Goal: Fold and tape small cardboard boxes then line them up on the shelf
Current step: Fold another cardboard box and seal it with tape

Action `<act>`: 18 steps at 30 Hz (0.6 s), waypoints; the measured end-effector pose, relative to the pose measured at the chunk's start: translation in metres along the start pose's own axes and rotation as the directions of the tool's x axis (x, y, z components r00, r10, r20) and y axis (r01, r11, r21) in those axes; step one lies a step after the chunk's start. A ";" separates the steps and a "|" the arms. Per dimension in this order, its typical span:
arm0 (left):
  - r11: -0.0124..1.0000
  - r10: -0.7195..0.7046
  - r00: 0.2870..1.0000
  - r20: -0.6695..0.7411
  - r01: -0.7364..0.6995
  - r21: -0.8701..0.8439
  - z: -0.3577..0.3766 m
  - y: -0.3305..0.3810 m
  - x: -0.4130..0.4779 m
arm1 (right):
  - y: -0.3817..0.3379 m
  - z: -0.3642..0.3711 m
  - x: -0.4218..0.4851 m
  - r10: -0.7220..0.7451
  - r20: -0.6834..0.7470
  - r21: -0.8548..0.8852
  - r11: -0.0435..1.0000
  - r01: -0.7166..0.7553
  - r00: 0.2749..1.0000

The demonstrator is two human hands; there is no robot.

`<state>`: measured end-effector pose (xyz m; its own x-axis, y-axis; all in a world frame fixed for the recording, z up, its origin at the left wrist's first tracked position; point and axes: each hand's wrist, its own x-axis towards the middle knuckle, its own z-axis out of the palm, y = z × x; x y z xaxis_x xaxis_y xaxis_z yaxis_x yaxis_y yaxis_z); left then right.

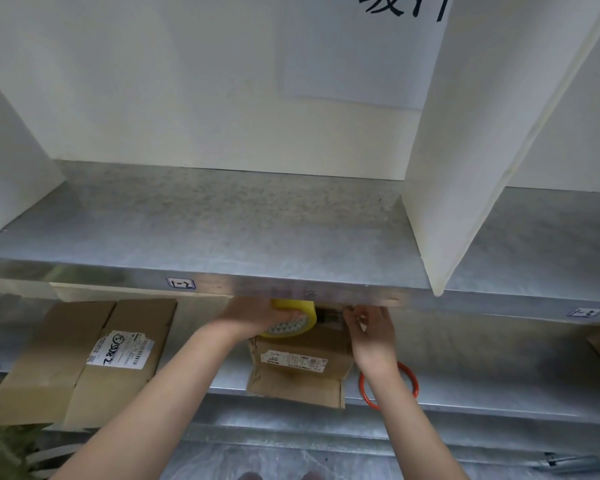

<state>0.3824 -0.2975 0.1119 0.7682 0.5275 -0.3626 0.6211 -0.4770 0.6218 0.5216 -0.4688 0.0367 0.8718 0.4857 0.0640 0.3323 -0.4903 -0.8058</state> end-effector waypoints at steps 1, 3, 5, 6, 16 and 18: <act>1.000 0.002 1.000 0.010 -0.002 0.000 0.000 -0.001 0.000 | 0.001 0.000 0.000 0.025 0.023 0.015 1.000 -0.026 0.999; 0.999 0.033 0.998 0.053 -0.033 -0.012 -0.002 -0.005 -0.004 | 0.003 0.001 0.001 0.060 0.042 0.002 0.998 -0.060 0.997; 0.997 0.079 0.993 0.093 -0.078 -0.024 -0.008 -0.006 -0.011 | 0.006 0.002 0.002 0.073 0.057 -0.016 0.997 -0.073 0.996; 0.995 0.089 0.992 0.094 -0.086 -0.040 -0.011 -0.007 -0.014 | 0.006 0.002 0.003 0.083 0.065 -0.013 0.997 -0.082 0.994; 0.997 -0.070 0.990 0.120 0.071 -0.010 -0.016 0.007 -0.001 | 0.003 0.016 0.012 0.147 0.024 -0.050 0.988 -0.145 0.989; 0.996 -0.042 0.989 0.139 0.051 -0.067 -0.010 0.006 0.007 | 0.006 0.015 0.011 0.159 0.023 -0.039 0.987 -0.158 0.987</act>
<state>0.3898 -0.2898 0.1205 0.7558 0.4443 -0.4809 0.6479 -0.4015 0.6473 0.5279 -0.4551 0.0239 0.9051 0.4180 -0.0783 0.2042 -0.5888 -0.7820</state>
